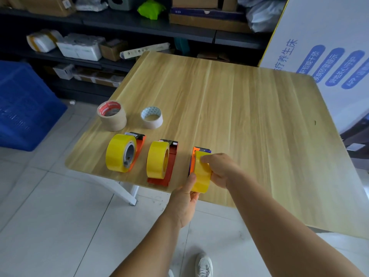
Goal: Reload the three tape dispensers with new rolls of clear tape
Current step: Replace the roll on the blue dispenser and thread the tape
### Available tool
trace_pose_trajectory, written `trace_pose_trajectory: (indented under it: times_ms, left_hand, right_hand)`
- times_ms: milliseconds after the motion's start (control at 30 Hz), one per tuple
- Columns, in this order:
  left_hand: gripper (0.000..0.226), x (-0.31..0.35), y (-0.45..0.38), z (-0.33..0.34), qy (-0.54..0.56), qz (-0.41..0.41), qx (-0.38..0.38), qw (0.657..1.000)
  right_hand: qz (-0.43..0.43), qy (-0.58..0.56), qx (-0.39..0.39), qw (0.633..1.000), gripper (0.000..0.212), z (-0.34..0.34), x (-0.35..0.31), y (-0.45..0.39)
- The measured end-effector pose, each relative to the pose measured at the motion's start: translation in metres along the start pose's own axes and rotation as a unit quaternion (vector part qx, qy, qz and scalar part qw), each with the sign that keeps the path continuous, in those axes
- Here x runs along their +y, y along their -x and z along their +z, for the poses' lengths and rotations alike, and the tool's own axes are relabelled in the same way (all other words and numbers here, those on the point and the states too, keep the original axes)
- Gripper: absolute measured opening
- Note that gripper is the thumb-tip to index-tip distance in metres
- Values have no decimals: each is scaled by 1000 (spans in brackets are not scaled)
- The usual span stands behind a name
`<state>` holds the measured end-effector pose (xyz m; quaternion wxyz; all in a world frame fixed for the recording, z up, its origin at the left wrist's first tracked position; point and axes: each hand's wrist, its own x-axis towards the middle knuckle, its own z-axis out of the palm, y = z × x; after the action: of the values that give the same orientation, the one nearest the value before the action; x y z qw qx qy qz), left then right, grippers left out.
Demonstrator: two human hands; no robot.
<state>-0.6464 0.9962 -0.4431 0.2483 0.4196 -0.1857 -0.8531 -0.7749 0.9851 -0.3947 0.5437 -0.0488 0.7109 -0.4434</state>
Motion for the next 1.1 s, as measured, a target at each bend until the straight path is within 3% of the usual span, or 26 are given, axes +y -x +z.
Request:
trace_pose_trajectory:
  times_ms: [267,467,733,800,967,1100]
  left_hand:
    - [11,8,-5,9,17,6,46,999]
    - [16,13,0,19,2,-7,94,996]
    - [41,17,4,36,-50,-31,140,988]
    - [32,17,3,38,-82,-24,144,986]
    - [39,19,1,38,-123,-28,175,977]
    - [40,20,-2,37,-137,-36,187,972]
  right_hand:
    - [8,-10,-12,1000,31,2,1,-17]
    - [-12,0,-14,1000,17,1,1,-24]
    - [-12,-34,-29,999,3,-10,-1,-24]
    - [-11,-50,-30,998,4,-12,-2,-23]
    - [0,-55,-18,998,21,-5,0,-26]
    - [6,-63,-8,998,22,-3,2,-27]
